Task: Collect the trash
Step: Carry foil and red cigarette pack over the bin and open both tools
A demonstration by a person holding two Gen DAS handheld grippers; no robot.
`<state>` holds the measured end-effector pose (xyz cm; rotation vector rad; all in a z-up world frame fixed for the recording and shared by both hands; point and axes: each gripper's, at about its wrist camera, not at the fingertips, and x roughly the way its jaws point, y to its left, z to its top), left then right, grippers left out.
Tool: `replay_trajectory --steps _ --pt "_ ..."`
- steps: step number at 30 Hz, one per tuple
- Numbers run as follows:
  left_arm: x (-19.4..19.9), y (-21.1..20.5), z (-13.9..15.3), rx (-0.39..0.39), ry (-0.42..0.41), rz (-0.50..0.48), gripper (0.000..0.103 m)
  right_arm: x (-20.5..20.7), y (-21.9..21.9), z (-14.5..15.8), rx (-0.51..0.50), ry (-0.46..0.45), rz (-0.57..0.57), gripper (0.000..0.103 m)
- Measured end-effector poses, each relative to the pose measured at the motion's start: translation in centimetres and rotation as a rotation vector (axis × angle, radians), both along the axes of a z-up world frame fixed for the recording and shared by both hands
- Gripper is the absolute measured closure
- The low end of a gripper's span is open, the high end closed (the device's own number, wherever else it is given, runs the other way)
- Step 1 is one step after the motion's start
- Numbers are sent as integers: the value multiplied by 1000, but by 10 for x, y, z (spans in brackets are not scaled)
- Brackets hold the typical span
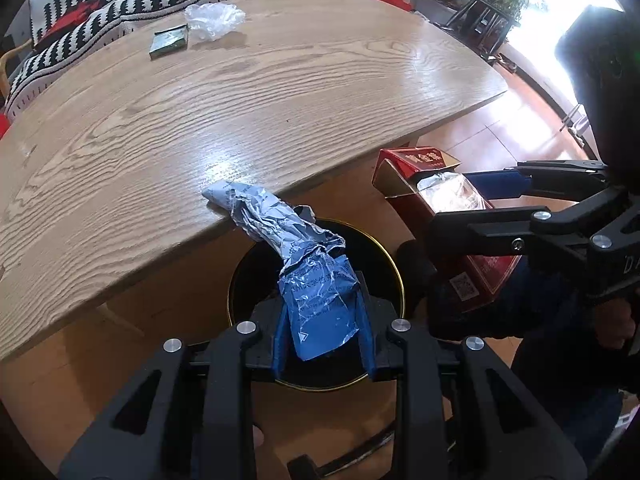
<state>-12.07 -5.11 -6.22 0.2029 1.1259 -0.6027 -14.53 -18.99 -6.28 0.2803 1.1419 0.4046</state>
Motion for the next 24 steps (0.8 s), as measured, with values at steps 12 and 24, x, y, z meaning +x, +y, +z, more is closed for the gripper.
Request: replay_trajectory --steps 12,24 --pt "0 1 0 6 -3 10 51 1 -4 1 13 6 -11 31" --pt "2 2 3 0 -13 15 26 3 -5 4 22 -4 -24 21"
